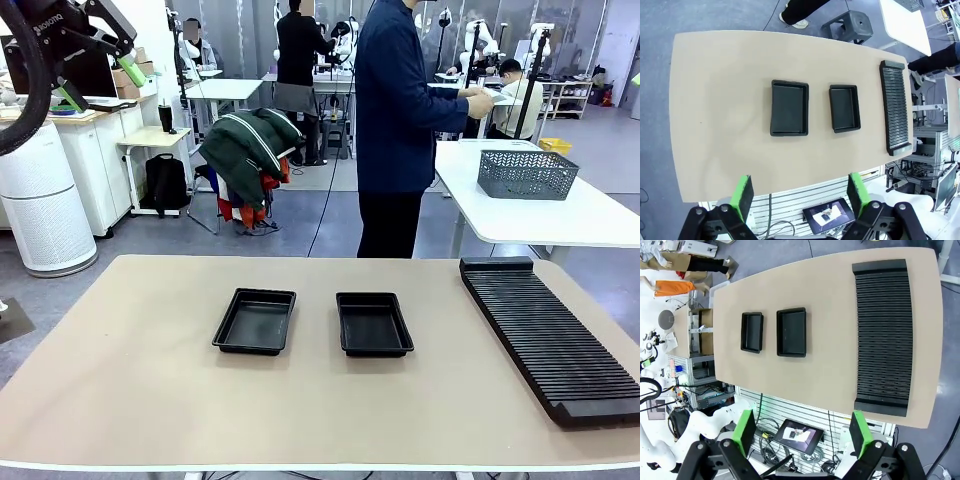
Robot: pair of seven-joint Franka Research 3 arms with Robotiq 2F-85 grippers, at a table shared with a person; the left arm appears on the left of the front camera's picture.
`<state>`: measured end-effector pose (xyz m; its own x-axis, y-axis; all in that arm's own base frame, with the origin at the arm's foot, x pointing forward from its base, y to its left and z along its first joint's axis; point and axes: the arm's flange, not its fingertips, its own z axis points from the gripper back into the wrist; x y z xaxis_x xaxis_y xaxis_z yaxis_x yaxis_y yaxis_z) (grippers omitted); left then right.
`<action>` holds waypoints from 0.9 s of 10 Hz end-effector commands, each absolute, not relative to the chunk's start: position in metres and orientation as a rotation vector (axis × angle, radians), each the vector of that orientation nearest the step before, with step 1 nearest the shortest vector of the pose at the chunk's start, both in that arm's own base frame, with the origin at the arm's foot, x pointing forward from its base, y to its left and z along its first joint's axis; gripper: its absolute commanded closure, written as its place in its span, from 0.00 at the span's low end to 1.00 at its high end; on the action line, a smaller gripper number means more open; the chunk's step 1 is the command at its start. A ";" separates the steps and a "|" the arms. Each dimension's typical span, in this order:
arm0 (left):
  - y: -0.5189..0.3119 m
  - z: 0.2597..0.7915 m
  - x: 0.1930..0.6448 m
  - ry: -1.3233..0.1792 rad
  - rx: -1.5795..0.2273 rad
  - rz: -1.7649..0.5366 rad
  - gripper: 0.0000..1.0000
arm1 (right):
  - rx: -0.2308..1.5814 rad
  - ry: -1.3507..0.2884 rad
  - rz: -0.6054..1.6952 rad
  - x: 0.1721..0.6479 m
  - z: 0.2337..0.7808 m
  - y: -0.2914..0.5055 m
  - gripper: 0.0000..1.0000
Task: Inspect and transfer BCBs to ESD trays.
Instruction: Pick up the Blank PCB from the PCB Rack and place it in the left ESD tray.
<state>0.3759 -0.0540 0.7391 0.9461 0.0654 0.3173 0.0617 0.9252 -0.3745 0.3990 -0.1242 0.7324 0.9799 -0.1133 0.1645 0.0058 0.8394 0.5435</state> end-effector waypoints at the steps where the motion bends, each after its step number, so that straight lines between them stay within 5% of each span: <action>1: -0.054 0.735 0.379 -0.325 -0.399 0.005 0.00 | 0.578 -0.196 -0.063 0.399 0.733 -0.124 0.00; 9: -0.054 0.738 0.377 -0.330 -0.391 0.002 0.00 | 0.578 -0.196 -0.063 0.399 0.733 -0.124 0.00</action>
